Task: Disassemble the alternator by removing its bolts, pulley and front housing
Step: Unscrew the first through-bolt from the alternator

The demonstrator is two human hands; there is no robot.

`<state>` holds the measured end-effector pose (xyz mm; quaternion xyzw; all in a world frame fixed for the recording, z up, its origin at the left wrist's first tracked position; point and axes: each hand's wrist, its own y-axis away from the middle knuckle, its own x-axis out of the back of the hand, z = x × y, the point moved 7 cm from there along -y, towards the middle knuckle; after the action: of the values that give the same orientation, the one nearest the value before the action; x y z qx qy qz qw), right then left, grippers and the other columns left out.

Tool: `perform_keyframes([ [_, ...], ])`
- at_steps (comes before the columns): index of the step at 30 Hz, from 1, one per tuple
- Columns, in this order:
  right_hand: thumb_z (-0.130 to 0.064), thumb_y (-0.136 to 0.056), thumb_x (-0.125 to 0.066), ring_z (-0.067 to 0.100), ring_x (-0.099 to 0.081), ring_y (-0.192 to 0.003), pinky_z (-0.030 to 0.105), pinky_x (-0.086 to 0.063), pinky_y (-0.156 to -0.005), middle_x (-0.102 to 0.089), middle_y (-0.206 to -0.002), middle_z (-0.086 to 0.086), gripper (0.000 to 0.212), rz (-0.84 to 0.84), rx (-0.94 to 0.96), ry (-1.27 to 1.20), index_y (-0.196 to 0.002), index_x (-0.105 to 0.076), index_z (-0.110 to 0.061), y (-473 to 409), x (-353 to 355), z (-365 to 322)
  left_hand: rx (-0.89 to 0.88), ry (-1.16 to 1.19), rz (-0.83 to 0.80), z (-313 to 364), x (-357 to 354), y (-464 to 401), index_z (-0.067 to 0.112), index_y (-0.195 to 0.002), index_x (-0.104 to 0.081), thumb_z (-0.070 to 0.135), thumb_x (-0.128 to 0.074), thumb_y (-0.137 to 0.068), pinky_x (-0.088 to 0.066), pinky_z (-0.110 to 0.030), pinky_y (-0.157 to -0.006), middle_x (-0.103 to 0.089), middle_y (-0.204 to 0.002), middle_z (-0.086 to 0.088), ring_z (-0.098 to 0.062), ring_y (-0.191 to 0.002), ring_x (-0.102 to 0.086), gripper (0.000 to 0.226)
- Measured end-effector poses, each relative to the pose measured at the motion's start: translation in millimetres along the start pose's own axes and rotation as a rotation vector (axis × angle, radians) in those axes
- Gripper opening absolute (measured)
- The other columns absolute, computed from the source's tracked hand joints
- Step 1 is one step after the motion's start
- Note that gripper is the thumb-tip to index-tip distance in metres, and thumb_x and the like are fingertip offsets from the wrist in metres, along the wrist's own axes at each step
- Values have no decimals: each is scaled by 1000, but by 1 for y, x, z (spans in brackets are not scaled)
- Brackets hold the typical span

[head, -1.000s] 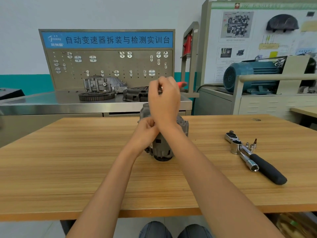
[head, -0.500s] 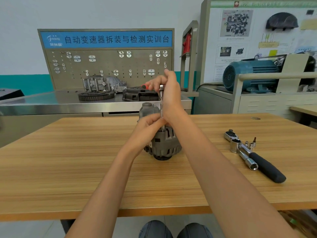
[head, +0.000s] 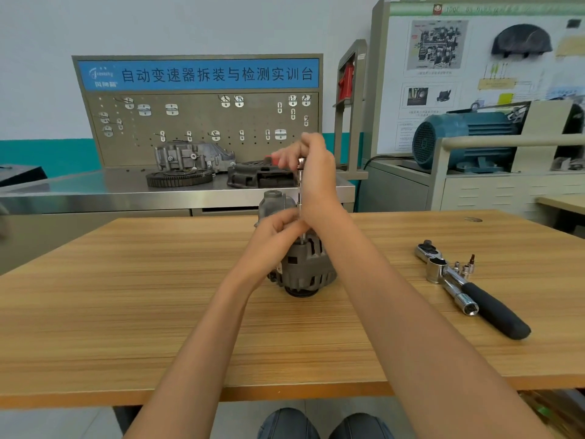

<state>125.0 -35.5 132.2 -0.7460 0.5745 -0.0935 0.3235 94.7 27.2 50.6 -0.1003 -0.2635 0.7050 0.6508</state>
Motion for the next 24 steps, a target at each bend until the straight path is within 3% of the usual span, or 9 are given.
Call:
perform_keyframes([
  [2,-17,-97,-28,5,-63,-62,31,-40,-95,-56,-50,-2,54,-51,-51,-113,-44,-39,-12,-3,0,2,-9,10,-8,2,0,0,26,-92,-71,19,-53,-95,-48,-11,-70,-74,-89,9,-3,-87,-68,19],
  [6,-16,-99,-33,5,-56,-62,10,-42,-65,-53,-59,1,50,99,137,126,-51,-47,-11,6,3,-3,-17,-3,-11,3,0,3,32,-74,-72,14,-51,-96,-45,-9,-61,-70,-70,14,4,-68,-64,36],
  [8,-18,-99,-35,16,-51,-66,25,-43,-68,-50,-65,6,44,206,364,398,-58,-49,-7,19,2,-12,4,-49,22,-1,4,2,31,-54,-66,5,-48,-94,-39,-11,-51,-60,-51,16,5,-51,-53,51],
  [11,-19,-95,-38,17,-42,-66,37,-41,-75,-41,-63,-3,35,353,556,638,-61,-43,-15,31,-1,-26,39,-79,52,-9,7,-1,23,-51,-53,1,-47,-91,-30,-19,-49,-47,-44,14,0,-46,-41,46],
  [13,-18,-96,-37,19,-44,-67,32,-40,-70,-41,-62,-3,38,304,500,589,-58,-43,-14,26,-1,-25,42,-82,64,-11,7,-2,25,-51,-59,3,-49,-91,-34,-21,-51,-51,-48,12,-4,-50,-45,47],
  [16,-15,-96,-39,16,-52,-66,22,-38,-64,-49,-57,2,46,106,184,292,-51,-48,-10,9,0,-10,11,-41,26,-6,4,-2,34,-67,-71,16,-55,-93,-46,-16,-61,-69,-68,12,-5,-69,-63,36],
  [20,-18,-97,-30,8,-64,-69,30,-39,-95,-56,-50,-2,58,-51,-69,-66,-41,-41,-15,-3,-1,0,2,-9,-10,-3,2,-1,26,-92,-71,22,-55,-94,-49,-14,-70,-74,-90,8,-4,-87,-68,17],
  [22,-17,-99,-30,5,-63,-65,15,-41,-82,-56,-52,-1,57,11,-41,-59,-43,-42,-14,-2,2,0,1,-18,-6,-1,2,0,28,-87,-72,22,-54,-94,-48,-14,-69,-74,-85,9,-2,-82,-68,20],
  [24,-17,-100,-33,5,-56,-61,13,-42,-65,-54,-56,0,54,129,127,154,-49,-48,-12,7,3,-5,6,-28,2,-2,3,2,31,-72,-72,16,-53,-95,-45,-11,-61,-71,-70,12,2,-68,-64,34],
])
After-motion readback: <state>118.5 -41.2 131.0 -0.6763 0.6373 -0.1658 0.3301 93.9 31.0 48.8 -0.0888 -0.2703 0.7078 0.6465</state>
